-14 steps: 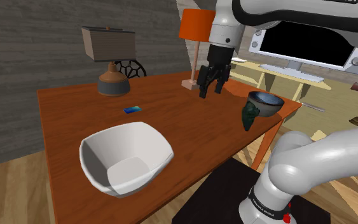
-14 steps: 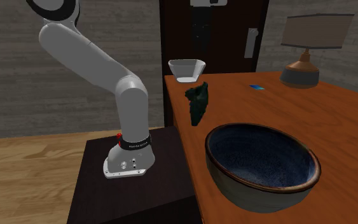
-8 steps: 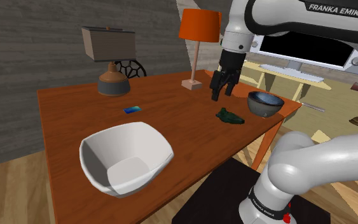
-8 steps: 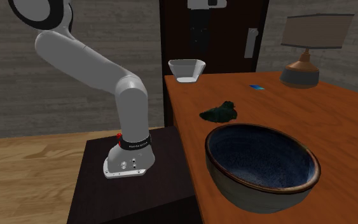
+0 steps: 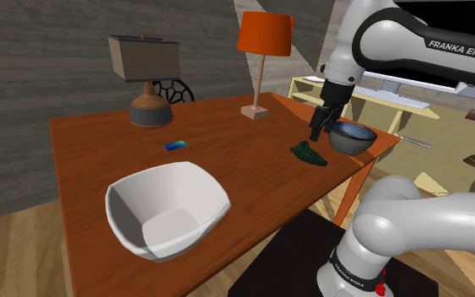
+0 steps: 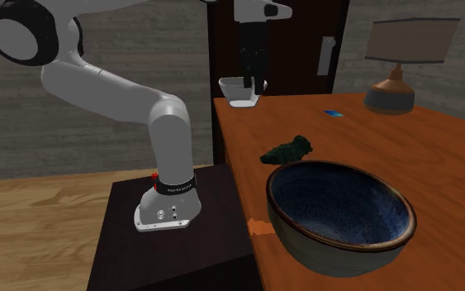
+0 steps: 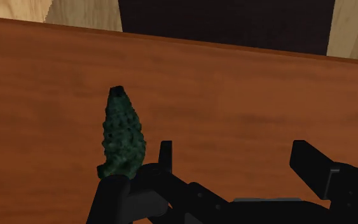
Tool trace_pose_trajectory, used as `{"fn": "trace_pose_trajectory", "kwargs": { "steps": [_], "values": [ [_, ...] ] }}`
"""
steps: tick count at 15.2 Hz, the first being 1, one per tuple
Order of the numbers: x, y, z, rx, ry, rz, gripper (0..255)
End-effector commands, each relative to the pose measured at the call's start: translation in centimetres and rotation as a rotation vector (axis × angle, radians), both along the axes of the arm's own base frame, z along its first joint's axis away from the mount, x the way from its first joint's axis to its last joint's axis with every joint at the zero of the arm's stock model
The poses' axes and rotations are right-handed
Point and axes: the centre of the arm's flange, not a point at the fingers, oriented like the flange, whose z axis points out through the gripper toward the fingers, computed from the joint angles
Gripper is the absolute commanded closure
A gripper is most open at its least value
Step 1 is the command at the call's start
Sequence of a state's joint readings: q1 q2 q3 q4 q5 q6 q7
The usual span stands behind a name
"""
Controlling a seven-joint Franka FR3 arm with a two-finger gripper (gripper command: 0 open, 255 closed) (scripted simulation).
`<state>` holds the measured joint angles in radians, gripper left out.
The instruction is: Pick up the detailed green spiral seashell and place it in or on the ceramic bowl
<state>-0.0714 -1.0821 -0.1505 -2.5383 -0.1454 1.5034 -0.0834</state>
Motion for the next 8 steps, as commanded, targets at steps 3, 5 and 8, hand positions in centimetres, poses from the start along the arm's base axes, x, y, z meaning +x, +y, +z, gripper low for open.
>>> {"fn": "trace_pose_trajectory", "kwargs": {
  "steps": [3,5,8],
  "values": [
    [-2.5,-4.1,-1.3,-0.023,-0.009,0.009,0],
    [-3.7,-6.2,-1.9,-0.034,-0.014,0.013,0],
    [-4.8,-8.1,-3.0,-0.044,-0.018,0.016,0]
  ]
}}
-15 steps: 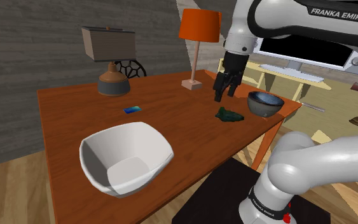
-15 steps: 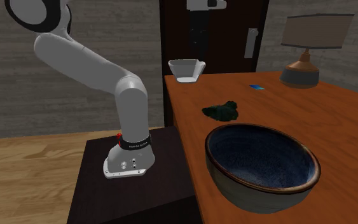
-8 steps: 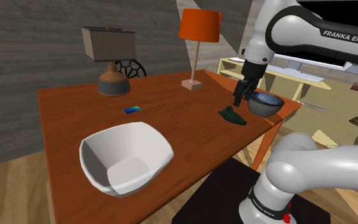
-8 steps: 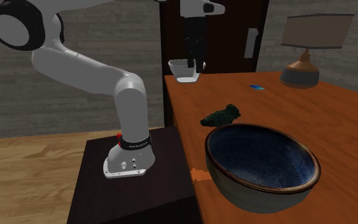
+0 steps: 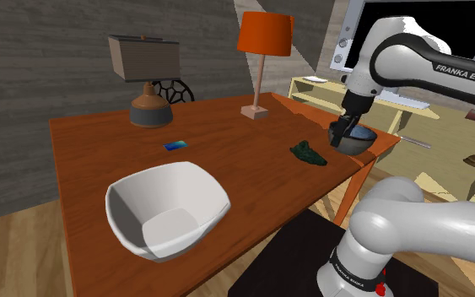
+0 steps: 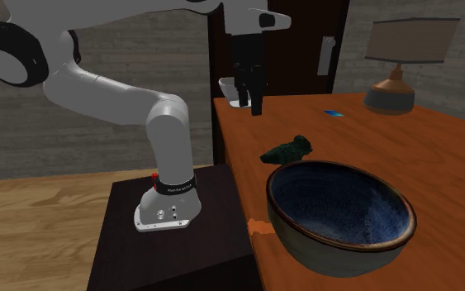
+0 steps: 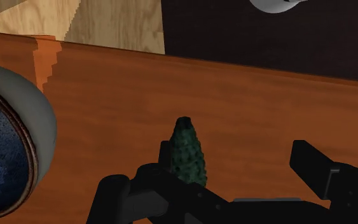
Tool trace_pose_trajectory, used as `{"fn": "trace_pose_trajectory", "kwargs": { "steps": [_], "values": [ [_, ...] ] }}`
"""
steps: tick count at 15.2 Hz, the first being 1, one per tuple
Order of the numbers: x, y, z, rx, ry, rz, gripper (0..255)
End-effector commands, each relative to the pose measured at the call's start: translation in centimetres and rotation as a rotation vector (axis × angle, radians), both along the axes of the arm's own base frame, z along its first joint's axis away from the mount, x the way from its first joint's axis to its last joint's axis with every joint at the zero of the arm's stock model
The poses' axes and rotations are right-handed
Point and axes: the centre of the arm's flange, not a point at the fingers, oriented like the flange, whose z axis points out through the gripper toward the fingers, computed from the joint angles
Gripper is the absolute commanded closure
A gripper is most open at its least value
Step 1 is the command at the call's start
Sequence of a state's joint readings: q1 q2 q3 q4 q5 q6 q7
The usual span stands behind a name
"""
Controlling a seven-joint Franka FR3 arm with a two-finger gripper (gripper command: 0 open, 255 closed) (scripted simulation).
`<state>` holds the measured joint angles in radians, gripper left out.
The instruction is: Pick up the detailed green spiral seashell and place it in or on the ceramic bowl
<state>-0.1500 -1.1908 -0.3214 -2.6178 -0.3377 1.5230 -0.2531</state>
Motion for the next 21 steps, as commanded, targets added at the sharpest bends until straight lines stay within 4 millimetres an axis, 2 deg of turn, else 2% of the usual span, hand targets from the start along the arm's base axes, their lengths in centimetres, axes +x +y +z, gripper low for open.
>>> {"fn": "trace_pose_trajectory", "kwargs": {
  "steps": [1,7,14,15,21],
  "values": [
    [-0.2,-0.6,-0.9,-0.004,-0.001,0.002,0],
    [-0.1,-0.8,-3.8,-0.004,-0.001,0.002,0],
    [-0.1,-0.8,-3.8,-0.004,-0.001,0.002,0],
    [-0.1,-0.8,-3.8,-0.004,-0.001,0.002,255],
    [-0.1,-0.8,-3.8,-0.004,-0.001,0.002,255]
  ]
}}
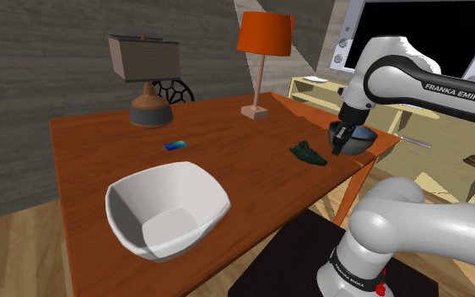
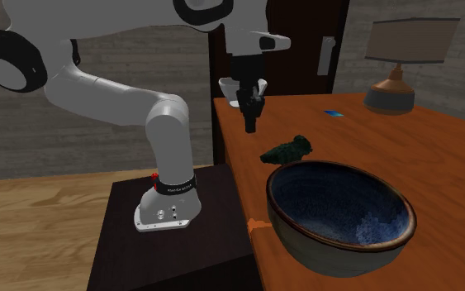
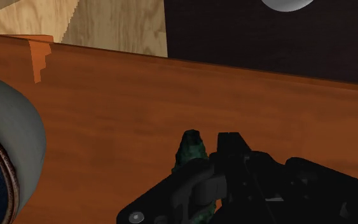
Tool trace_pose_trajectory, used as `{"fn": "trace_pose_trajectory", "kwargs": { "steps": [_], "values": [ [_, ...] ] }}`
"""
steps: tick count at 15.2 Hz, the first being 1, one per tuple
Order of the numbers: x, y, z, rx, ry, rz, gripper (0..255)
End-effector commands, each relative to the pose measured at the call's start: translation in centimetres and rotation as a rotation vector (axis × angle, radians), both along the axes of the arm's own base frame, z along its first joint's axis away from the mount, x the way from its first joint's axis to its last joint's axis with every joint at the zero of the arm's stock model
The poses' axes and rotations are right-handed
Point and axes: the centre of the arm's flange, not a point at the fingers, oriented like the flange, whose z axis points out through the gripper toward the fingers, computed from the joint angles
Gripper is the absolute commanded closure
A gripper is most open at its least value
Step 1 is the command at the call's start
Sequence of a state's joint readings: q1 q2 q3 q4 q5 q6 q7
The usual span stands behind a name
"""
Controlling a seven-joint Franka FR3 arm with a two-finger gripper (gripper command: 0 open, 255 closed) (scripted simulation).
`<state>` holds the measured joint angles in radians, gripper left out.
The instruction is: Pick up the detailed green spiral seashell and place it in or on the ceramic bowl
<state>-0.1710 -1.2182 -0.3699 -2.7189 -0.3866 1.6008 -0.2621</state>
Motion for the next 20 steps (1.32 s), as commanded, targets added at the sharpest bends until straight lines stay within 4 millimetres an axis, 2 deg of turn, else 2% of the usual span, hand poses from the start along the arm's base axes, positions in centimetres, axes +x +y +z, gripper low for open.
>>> {"fn": "trace_pose_trajectory", "kwargs": {
  "steps": [1,3,4,10,18,20],
  "values": [
    [0.0,0.0,0.0,0.0,0.0,0.0,255],
    [0.0,0.0,0.0,0.0,0.0,0.0,255],
    [0.0,0.0,0.0,0.0,0.0,0.0,0],
    [5.0,-2.4,-4.2,0.005,-0.093,-0.06,0],
    [5.9,-2.8,-8.4,0.005,-0.1,-0.064,0],
    [5.9,-2.8,-8.4,0.005,-0.1,-0.064,0]
  ]
}}
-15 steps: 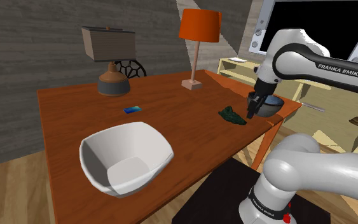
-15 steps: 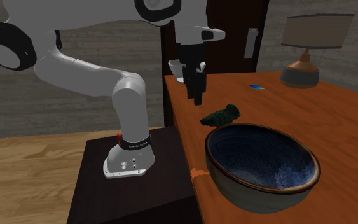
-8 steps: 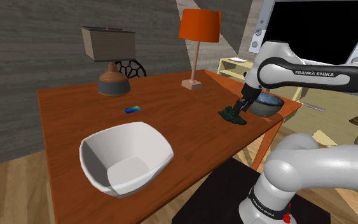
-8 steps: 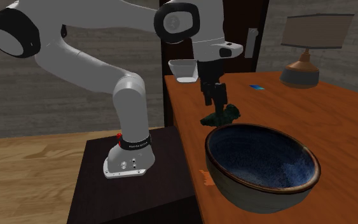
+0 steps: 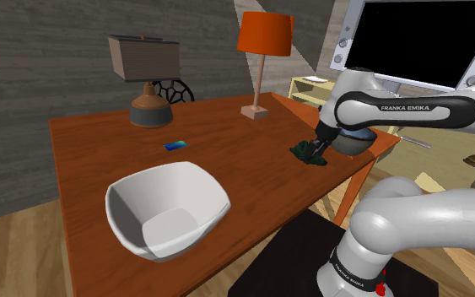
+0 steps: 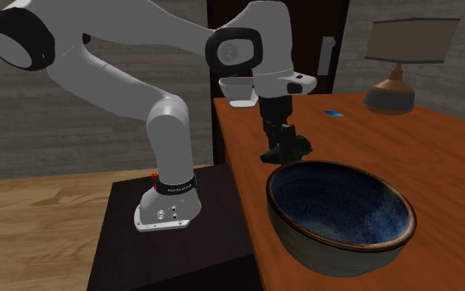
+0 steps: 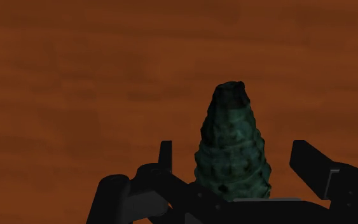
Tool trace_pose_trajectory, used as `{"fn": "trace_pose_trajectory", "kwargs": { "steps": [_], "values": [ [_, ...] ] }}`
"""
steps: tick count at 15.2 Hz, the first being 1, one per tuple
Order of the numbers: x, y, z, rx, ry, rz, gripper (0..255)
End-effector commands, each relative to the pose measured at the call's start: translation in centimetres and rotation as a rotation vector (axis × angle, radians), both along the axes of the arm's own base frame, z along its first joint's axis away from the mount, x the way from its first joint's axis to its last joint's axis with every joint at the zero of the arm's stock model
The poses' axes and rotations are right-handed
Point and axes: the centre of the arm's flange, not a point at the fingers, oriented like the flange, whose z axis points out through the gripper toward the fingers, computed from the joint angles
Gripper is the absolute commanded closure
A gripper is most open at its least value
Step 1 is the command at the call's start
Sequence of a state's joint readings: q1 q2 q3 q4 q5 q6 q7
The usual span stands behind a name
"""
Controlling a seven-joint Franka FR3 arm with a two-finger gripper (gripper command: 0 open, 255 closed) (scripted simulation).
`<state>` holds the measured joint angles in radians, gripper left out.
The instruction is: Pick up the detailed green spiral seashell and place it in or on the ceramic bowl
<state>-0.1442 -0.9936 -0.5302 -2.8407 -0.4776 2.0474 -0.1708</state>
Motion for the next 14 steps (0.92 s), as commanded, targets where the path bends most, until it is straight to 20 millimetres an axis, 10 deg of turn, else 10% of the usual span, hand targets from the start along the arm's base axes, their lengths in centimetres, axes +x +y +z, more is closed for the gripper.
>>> {"fn": "trace_pose_trajectory", "kwargs": {
  "steps": [1,6,7,14],
  "values": [
    [0.05,-0.08,-0.2,0.0,0.0,0.0,0],
    [0.05,-0.08,-0.19,0.0,0.0,0.0,0],
    [0.05,-0.08,-0.19,0.0,0.0,0.0,255],
    [0.05,-0.08,-0.19,0.0,0.0,0.0,255]
  ]
}}
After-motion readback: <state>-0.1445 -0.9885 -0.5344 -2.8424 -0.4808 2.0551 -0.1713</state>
